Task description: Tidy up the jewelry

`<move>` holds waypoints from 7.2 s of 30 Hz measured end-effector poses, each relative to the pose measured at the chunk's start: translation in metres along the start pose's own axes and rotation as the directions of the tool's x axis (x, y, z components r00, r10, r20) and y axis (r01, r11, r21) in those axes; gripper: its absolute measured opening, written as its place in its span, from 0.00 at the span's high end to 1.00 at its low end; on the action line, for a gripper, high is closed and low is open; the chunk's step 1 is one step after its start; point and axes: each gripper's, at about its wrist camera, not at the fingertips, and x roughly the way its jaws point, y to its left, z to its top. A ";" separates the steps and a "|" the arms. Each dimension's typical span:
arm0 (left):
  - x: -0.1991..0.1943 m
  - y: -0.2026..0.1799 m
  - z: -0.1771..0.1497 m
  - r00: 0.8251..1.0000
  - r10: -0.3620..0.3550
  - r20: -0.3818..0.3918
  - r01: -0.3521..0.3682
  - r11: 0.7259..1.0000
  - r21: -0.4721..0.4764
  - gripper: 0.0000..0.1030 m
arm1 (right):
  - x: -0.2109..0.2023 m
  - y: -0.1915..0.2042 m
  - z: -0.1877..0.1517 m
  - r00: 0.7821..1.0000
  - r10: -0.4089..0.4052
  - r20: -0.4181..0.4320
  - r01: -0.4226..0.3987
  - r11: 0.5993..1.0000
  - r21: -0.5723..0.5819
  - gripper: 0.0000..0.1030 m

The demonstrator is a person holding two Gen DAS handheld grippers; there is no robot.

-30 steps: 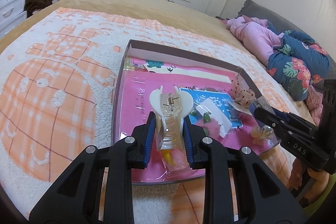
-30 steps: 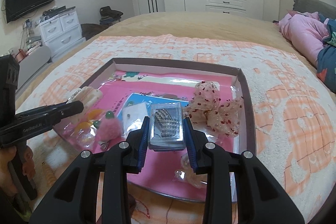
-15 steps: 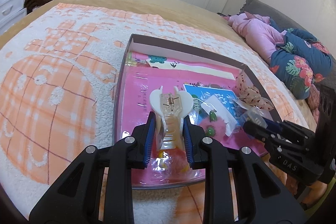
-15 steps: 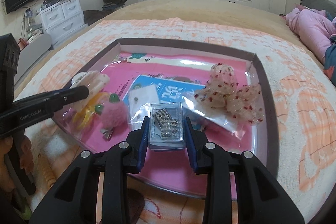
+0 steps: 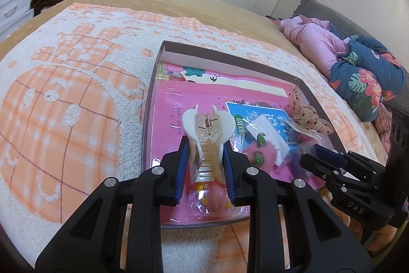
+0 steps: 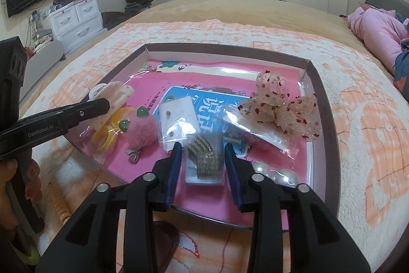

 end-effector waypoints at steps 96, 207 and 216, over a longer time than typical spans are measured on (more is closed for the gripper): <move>-0.073 -0.030 -0.074 0.989 -0.146 -0.016 0.145 0.987 -0.074 0.87 | -0.077 -0.001 -0.080 0.997 0.064 0.049 -0.064 0.998 0.003 0.69; -0.125 -0.067 -0.098 0.964 0.058 0.259 -0.090 0.989 0.116 0.11 | -0.161 -0.008 -0.103 0.874 -0.210 0.439 0.195 0.977 0.081 0.06; -0.133 -0.070 -0.103 0.954 0.082 0.288 -0.119 0.986 0.113 0.11 | -0.170 -0.005 -0.113 0.851 -0.225 0.474 0.210 0.974 0.084 0.06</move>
